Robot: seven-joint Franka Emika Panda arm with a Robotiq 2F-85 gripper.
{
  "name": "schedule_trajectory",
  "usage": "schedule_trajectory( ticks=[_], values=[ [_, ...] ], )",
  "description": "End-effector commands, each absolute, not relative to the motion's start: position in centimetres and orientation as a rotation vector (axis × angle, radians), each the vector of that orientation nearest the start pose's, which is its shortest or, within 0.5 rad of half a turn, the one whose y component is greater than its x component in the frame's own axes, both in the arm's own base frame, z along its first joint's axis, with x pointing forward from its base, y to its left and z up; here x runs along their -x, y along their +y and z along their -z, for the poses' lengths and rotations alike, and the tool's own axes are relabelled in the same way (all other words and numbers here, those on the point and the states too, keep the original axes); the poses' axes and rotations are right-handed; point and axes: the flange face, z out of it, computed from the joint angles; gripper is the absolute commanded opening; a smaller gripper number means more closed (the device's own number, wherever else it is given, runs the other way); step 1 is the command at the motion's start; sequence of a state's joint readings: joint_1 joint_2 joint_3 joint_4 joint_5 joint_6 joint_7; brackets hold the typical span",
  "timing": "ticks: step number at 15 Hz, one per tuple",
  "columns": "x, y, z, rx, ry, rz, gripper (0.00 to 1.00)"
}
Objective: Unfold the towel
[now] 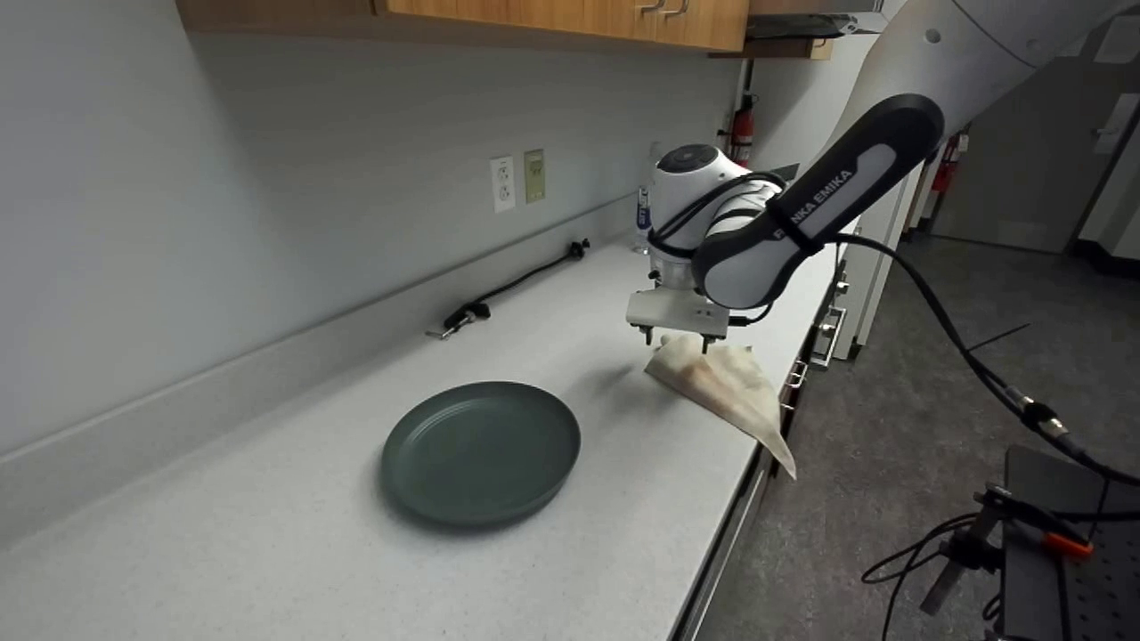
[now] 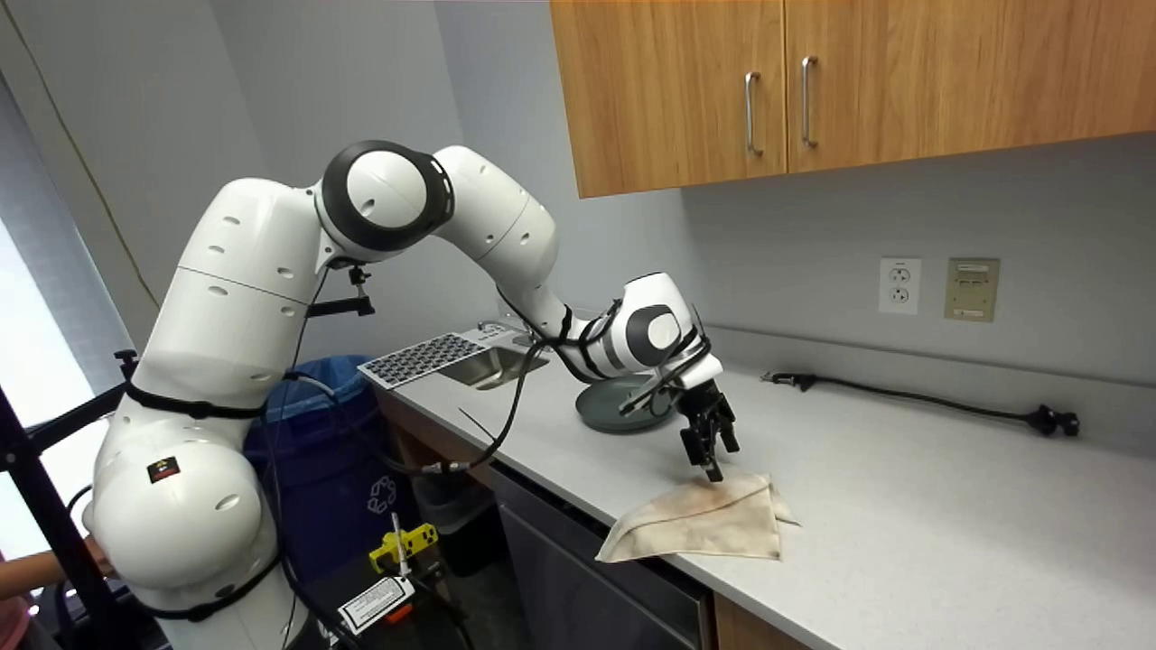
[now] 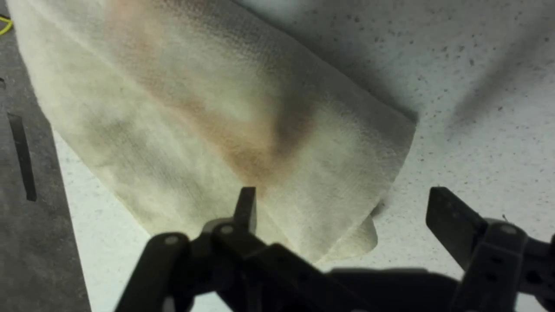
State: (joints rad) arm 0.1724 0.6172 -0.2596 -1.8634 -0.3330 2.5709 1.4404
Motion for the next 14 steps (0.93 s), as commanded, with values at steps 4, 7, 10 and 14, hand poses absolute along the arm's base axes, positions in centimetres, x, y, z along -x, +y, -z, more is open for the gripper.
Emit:
schedule_trajectory(
  ticks=[4, 7, 10, 14],
  values=[
    [-66.45, -4.4, -18.89, 2.644, 1.937, 0.384, 0.76],
    [-66.67, -4.62, -18.67, 2.622, 1.958, 0.375, 0.48],
    [-66.74, -4.95, -18.54, 2.607, 1.978, 0.37, 0.26],
    [-66.78, -5.0, -19.24, 2.607, 1.992, 0.43, 0.0]
  ],
)
